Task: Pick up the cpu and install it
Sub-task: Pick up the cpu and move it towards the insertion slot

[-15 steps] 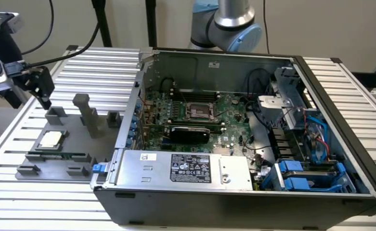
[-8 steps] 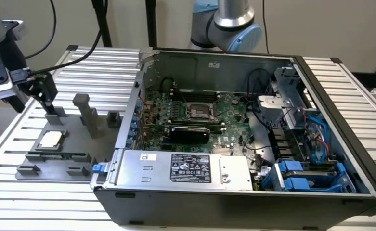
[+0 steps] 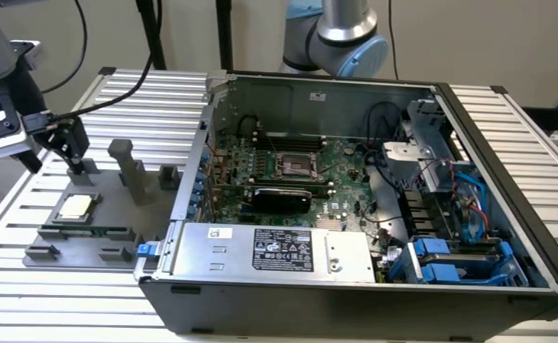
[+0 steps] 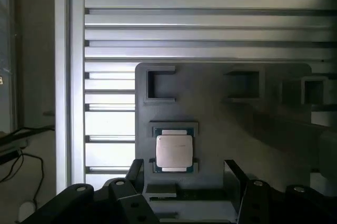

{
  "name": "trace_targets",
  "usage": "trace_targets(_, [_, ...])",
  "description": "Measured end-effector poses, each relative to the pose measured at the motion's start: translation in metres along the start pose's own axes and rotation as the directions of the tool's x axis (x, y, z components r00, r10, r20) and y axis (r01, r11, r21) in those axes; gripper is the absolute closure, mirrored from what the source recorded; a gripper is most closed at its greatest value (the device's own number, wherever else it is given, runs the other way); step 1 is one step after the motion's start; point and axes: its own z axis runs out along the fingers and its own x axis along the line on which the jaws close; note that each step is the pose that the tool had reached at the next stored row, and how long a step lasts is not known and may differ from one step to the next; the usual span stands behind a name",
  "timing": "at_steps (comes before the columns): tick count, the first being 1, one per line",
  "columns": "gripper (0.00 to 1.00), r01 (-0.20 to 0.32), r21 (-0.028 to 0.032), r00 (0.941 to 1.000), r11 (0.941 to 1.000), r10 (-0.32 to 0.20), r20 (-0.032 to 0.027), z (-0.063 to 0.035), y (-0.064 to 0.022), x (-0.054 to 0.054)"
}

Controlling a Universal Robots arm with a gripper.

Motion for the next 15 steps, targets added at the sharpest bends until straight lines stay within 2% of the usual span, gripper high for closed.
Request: trace_targets(15, [0.29,0.000,-0.0001,1.0000,1.0000,0.000,0.0001,0.0272,-0.0009,0.000])
